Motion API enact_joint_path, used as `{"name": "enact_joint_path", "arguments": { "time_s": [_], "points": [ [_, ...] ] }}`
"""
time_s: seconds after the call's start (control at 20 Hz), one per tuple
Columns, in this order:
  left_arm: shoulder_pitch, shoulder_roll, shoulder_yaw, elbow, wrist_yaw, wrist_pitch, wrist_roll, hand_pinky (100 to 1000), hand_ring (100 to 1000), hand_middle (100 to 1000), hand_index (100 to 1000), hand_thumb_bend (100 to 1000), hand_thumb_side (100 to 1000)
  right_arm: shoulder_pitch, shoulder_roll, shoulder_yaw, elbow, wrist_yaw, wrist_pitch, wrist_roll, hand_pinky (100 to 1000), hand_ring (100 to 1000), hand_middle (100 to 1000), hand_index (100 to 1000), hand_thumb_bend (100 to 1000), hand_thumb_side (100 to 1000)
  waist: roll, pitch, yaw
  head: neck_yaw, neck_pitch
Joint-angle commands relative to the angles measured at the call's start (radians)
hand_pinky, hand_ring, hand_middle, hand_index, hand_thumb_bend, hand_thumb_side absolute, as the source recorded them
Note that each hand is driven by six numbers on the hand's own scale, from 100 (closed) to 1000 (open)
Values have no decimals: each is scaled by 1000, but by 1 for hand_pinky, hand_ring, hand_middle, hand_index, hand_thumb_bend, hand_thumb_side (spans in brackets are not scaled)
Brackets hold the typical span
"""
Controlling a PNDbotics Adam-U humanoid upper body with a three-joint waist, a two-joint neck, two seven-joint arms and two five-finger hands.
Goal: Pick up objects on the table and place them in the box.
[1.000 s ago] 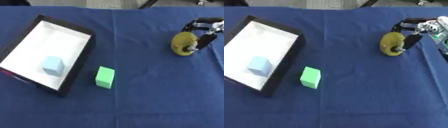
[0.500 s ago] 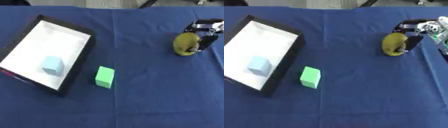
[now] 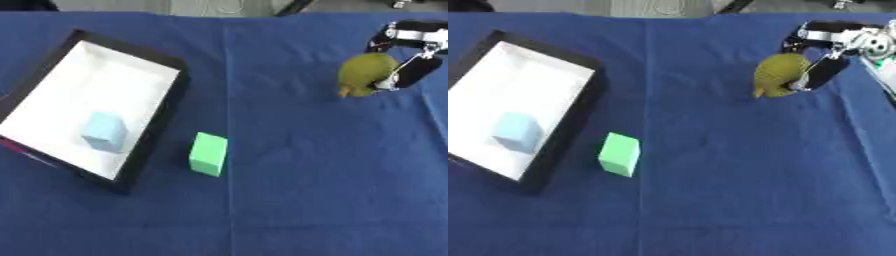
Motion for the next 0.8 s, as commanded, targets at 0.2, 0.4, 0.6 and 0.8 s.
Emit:
{"name": "enact_joint_path", "arguments": {
  "time_s": [0.2, 0.4, 0.6, 0.8],
  "points": [
    [-4, 34, 17, -12, -6, -3, -2, 671, 790, 849, 873, 558, 595, -20, -58, -28, -69, -21, 24, -22, 816, 652, 389, 542, 281, 100, 4, -22, 1, -1, 0],
    [-3, 35, 19, -12, -7, -4, -1, 671, 790, 848, 873, 557, 596, -32, -59, -37, -96, -42, 36, -35, 818, 647, 382, 538, 210, 100, 2, -23, 2, -1, 0],
    [-2, 37, 19, -12, -8, -4, -1, 672, 790, 848, 874, 558, 595, -72, -55, -45, -132, -85, 40, -45, 823, 650, 381, 545, 231, 100, 2, -27, 3, -2, 4],
    [-2, 40, 16, -12, -11, -2, -4, 673, 790, 848, 873, 559, 593, -168, -39, -31, -182, -117, 40, -36, 823, 651, 385, 552, 227, 100, 2, -39, 3, -8, 9]
  ]
}}
